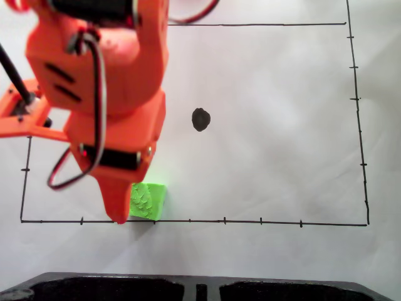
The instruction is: Grasp the colored block, Place it on the black dot, and then return the arm to the default position.
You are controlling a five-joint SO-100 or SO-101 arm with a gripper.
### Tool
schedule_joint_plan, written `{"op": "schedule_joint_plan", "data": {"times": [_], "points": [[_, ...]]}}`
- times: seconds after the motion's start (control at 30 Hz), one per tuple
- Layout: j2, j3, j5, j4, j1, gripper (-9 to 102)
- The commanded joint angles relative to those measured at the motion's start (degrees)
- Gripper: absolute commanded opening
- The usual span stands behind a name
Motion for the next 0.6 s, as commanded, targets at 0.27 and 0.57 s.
{"op": "schedule_joint_plan", "data": {"times": [0.27, 0.57], "points": [[-8.1, -10.4, 3.2, 1.3, -2.3, 30], [-11.2, -11.5, 3.5, 1.1, -3.3, 30]]}}
